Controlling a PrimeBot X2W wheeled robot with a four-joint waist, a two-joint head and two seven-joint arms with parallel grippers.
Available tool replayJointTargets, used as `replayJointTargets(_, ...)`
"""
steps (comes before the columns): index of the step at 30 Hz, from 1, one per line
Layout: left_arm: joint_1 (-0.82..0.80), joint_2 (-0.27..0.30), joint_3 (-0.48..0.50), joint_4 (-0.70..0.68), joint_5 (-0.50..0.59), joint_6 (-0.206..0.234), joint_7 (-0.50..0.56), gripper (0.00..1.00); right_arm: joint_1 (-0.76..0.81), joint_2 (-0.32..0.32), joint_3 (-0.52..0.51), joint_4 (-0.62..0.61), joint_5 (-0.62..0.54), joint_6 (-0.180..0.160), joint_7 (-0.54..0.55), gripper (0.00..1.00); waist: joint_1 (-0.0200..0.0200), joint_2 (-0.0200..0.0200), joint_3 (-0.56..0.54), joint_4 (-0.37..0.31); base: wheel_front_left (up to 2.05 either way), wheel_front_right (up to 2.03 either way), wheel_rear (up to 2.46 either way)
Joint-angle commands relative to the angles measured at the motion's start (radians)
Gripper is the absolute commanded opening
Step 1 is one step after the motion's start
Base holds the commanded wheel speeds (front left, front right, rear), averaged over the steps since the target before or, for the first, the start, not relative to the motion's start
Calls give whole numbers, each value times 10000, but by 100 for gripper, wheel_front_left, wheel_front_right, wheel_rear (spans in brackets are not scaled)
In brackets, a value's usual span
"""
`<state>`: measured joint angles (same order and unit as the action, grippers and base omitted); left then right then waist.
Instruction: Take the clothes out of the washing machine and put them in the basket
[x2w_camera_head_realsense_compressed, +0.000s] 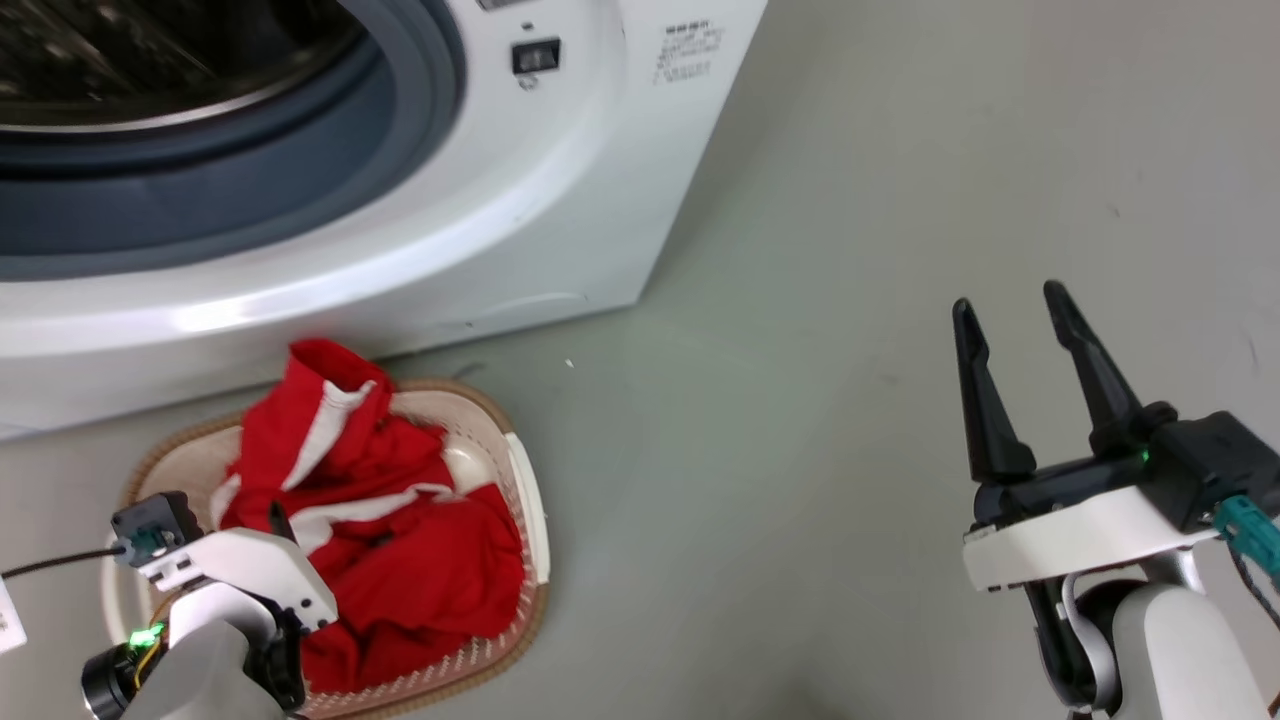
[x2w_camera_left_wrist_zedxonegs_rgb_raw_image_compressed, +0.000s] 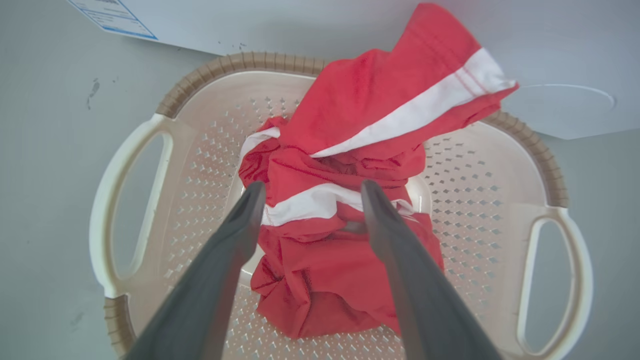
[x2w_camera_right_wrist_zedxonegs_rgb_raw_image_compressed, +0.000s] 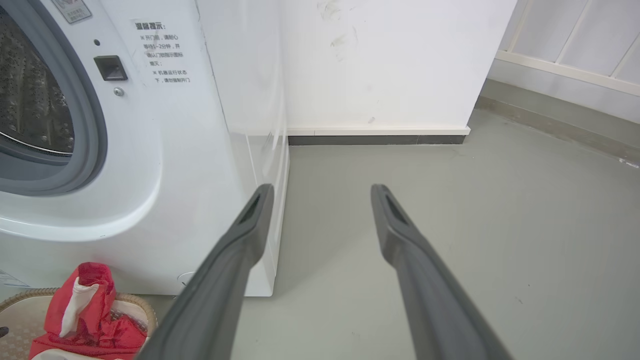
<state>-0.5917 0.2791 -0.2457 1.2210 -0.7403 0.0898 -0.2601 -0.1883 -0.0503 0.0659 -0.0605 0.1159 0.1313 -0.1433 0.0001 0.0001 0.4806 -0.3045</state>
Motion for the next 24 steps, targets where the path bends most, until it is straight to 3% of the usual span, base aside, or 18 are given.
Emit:
replayJointTargets(1,352,-53,125,-319,117,34,-66,100,161,0,-32,94,-104,-11,24,100,-1,-1,-899,513,0,0,0)
replayJointTargets(11,2546,-590,983,-3292,1656,228,-58,100,948,0,-251,416,-472,-11,476,100,-1,-1,-2848,1686,0,0,0)
replayJointTargets(24,4169,-884,1461,-7667,4212,333,-52,100,1859,-2,-721,134,-798,-11,937,100,-1,-1,-4214,2619,0,0,0)
